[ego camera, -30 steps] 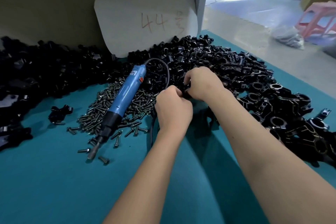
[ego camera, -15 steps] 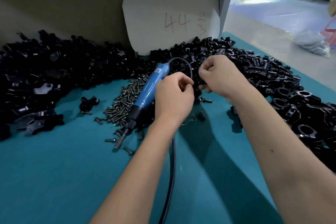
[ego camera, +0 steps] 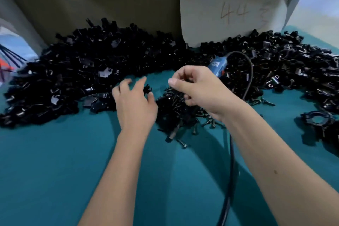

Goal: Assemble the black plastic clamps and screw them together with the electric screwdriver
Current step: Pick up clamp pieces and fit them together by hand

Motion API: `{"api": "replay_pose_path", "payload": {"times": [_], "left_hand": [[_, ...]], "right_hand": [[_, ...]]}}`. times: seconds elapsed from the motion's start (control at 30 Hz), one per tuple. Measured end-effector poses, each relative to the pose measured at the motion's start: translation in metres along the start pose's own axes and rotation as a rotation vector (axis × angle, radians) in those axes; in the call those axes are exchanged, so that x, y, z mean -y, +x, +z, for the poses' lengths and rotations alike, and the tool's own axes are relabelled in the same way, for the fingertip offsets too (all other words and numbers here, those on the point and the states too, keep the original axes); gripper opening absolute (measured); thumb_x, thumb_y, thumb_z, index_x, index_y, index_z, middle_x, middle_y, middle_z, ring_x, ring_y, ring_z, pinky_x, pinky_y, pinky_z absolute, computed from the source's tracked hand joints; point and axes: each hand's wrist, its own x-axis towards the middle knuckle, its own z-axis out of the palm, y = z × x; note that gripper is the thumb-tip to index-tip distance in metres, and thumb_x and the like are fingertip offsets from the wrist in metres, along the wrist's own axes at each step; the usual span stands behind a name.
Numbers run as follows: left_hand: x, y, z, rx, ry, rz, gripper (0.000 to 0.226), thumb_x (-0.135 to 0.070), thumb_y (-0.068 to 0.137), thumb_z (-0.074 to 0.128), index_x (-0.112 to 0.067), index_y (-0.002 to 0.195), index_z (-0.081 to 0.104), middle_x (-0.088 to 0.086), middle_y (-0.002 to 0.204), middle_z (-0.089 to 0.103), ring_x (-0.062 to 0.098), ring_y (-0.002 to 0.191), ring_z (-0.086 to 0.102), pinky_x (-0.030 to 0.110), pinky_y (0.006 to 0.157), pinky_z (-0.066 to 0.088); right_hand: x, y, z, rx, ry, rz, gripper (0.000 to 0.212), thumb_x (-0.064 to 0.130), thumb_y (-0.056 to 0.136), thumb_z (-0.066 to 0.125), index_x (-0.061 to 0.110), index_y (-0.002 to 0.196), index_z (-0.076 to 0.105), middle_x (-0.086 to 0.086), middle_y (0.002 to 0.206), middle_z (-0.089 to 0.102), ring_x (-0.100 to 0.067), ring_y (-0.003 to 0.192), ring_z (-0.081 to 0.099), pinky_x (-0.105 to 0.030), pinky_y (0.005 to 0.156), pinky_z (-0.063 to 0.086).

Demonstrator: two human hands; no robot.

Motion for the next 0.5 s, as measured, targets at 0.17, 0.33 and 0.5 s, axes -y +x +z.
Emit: {"api": "replay_pose_path", "payload": {"times": [0.17,0.33,0.5], "left_hand": [[-0.003,-0.002,0.010,-0.099,-0.015,-0.013,0.022,-0.015,0.094,0.069,-0.022,0.114,0.069,0.006,0.119,0.064,0.033,0.113,0.053,0.040,0.097,0.045],[0.001,-0.004,0.012,-0.160,-0.137,-0.087,0.019,-0.004,0.090,0.073,-0.021,0.098,0.070,-0.003,0.104,0.058,0.021,0.084,0.054,0.022,0.075,0.029],[-0.013,-0.001,0.009,-0.152,-0.726,-0.154,0.019,-0.009,0.092,0.074,-0.027,0.093,0.070,-0.010,0.096,0.071,0.010,0.091,0.067,0.030,0.089,0.054]], "right_hand": [[-0.006,0.003,0.000,-0.038,-0.005,-0.054,0.027,0.009,0.082,0.088,0.016,0.099,0.069,-0.005,0.081,0.068,-0.012,0.063,0.055,-0.022,0.055,0.048],[-0.011,0.002,-0.008,-0.073,0.121,-0.118,0.033,0.001,0.080,0.087,0.019,0.105,0.075,-0.007,0.089,0.076,-0.019,0.081,0.066,-0.037,0.088,0.061],[-0.013,-0.003,-0.019,-0.034,0.239,-0.214,0.030,0.001,0.092,0.076,0.020,0.115,0.077,0.001,0.088,0.067,-0.012,0.084,0.066,-0.023,0.072,0.055]]}}
